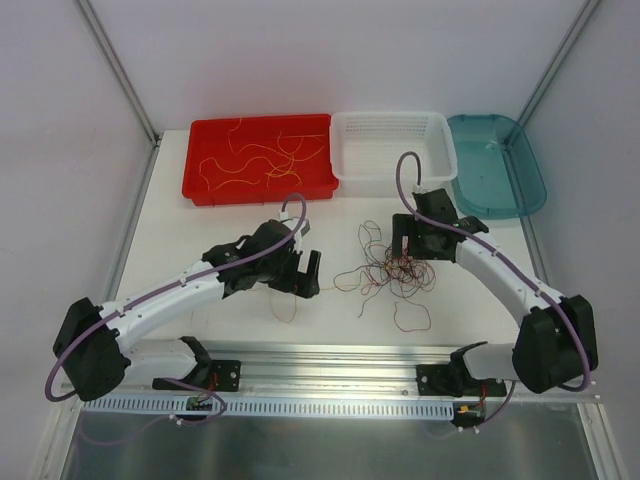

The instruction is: Untangle the cables

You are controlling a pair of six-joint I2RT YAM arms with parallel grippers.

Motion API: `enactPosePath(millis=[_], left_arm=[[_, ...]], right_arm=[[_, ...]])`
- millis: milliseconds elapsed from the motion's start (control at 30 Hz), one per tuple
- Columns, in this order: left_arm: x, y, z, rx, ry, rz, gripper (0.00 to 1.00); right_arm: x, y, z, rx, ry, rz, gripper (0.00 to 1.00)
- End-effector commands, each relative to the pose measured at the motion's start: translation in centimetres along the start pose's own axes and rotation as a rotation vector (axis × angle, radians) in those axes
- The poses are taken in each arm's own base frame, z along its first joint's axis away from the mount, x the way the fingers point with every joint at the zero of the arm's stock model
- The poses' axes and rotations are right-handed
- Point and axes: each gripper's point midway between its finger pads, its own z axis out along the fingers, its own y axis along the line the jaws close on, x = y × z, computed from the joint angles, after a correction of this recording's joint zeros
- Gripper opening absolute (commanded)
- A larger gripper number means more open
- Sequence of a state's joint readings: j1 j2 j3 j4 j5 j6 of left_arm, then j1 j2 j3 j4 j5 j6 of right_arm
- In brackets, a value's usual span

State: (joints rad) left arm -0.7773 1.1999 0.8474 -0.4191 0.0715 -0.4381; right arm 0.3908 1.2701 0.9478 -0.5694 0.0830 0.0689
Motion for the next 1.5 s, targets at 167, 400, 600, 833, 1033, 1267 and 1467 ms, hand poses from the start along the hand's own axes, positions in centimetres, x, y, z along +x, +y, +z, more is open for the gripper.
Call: enactPosePath(millis=[167,400,600,833,1033,1267,1467], left_arm=[[-1.6,-3.1,-0.1,-0.001,-0.070,0.034,0.97],[-2.3,-5.1,0.8,0.018,-0.061,0.082,0.95],[-3.6,-6.4,0.8,0.050,-0.090,0.124,0.94],[-6.2,-9.8,0.0,0.182,-0.167,0.237,0.89],[-7.4,-13.0,0.2,0.294,-0.209,0.315,0.76],[-7.8,-14.3,2.3,0.324,-0.194,0.380,0.59],[-8.1,-14.4,3.7,0.311,-0.189,0.400,0.53]], right_arm=[[0.0,1.2,5.6,-0.016,0.089,-0.049,0.81],[0.2,1.9,5.6,-0.067,0.036,-0.027,0.21],[-0.8,3.7,2.5,-0.189,-0.105,-0.016,0.01],[-1.6,6.5,-2.3,-0.381,-0.258,-0.036,0.01],[-1.3,8.0,-4.6,-0.479,-0.285,-0.047,0.01],[-1.2,9.3,-6.4,-0.558,-0.306,-0.050,0.01],[-1.0,9.9,-7.1,-0.591,-0.310,-0.052,0.01]])
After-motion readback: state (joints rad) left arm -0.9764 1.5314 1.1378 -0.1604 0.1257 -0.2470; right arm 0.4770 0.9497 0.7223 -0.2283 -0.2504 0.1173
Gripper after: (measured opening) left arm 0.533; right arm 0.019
